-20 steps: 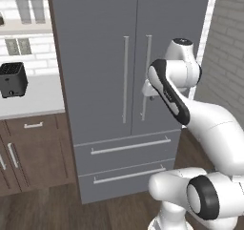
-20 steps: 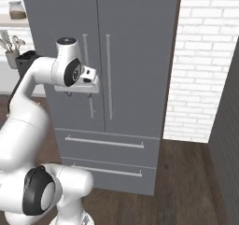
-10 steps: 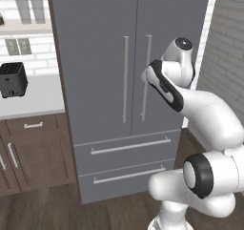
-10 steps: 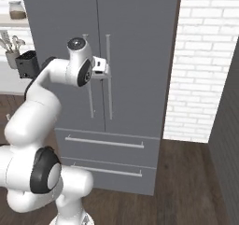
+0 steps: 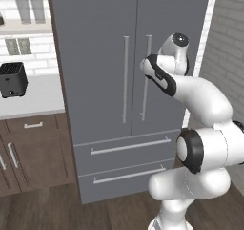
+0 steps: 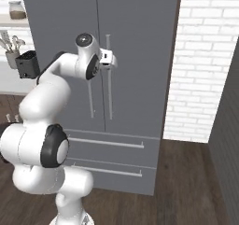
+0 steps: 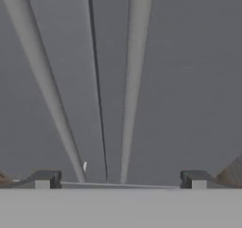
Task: Take the strawberry from the fridge and place it on top of the pancake, located on the dining counter.
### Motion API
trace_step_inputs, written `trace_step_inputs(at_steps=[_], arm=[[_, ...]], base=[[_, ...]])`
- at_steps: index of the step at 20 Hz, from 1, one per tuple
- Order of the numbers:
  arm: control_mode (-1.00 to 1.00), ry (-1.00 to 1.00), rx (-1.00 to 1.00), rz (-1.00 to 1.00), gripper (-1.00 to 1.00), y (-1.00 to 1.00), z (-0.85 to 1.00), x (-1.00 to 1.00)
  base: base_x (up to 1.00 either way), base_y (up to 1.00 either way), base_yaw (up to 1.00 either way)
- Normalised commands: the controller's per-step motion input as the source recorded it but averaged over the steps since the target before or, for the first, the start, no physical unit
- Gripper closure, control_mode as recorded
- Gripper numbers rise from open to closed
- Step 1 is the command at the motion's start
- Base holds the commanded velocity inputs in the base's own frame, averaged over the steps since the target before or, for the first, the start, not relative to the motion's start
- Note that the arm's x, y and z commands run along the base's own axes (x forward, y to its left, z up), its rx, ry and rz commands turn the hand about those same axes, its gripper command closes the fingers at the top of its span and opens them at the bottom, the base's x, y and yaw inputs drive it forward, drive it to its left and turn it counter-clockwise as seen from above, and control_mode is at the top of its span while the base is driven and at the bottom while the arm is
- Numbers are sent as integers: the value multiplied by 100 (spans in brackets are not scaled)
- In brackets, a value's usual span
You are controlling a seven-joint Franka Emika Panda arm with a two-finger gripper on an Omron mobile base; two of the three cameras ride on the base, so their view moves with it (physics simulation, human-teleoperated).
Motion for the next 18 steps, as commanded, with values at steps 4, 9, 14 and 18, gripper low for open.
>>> trace_step_inputs(at_steps=[4, 9, 14, 18], arm=[[-100, -2, 0, 0, -100, -7, -4, 64], [-100, -1, 0, -4, -100, -1, -5, 72], [-100, 0, 0, -1, -100, 0, -1, 59], [-100, -3, 0, 0, -100, 0, -9, 43]], base=[[0, 0, 0], [0, 0, 0], [0, 0, 0], [0, 0, 0]])
